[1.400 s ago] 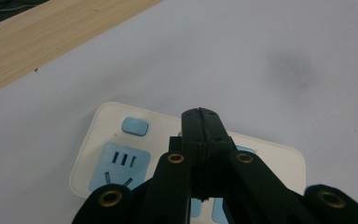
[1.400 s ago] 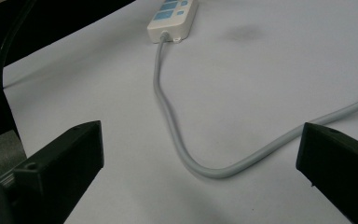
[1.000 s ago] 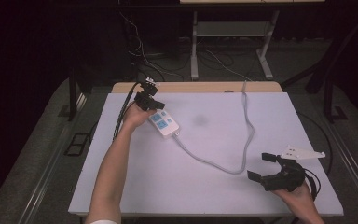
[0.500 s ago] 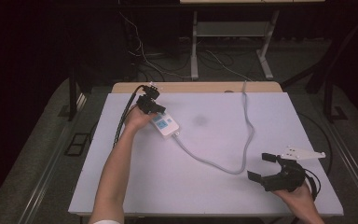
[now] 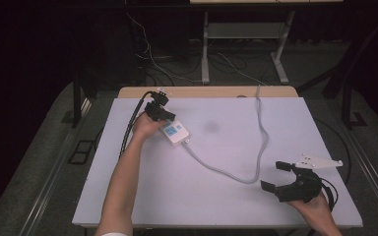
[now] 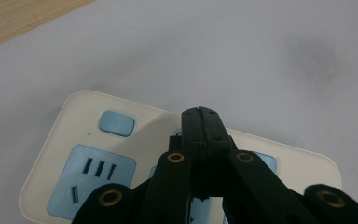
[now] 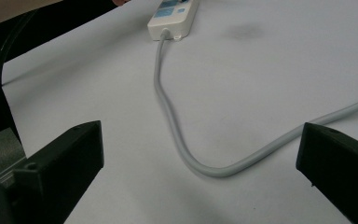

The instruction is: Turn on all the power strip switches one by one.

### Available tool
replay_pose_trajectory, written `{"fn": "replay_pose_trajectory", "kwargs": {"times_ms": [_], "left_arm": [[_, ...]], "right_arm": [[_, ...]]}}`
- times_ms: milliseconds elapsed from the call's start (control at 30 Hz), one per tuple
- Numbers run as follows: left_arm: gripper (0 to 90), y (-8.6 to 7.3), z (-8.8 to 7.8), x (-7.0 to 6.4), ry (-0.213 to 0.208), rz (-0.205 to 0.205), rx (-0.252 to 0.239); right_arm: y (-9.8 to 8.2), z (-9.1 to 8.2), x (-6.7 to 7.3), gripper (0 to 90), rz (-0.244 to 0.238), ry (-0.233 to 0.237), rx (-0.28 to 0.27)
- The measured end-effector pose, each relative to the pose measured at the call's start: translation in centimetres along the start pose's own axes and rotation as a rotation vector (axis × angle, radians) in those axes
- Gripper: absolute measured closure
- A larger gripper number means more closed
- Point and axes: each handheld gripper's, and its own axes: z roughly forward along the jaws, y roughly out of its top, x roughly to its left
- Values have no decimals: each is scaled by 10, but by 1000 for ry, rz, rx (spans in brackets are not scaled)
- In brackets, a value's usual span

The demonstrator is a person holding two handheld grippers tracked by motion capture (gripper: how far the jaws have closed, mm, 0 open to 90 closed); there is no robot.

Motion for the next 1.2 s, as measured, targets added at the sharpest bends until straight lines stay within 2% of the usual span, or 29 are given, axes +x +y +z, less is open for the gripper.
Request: {"fn": "replay_pose_trajectory", "kwargs": {"times_ms": [233,400,633,700,1000,1200], "left_arm": [[900,2,2,1,-1,-17,24],[900,-1,2,6,-35,-69,7],[898,-5,1,3,-16,-77,-28],[897,-6,1,2,-9,-69,-34],[895,-4,0,-3,30,-47,-30],[894,-3,-5,-4,20,-44,-53]], "right_arm": [[0,-1,0,6,-3,-1,-6],[0,-2,0,6,-4,-2,-8],[0,-2,-1,6,0,-6,-9],[0,-2,-1,6,0,-8,-10],[0,-2,-1,6,3,-13,-15],[0,-2,-2,7,6,-15,-18]]}}
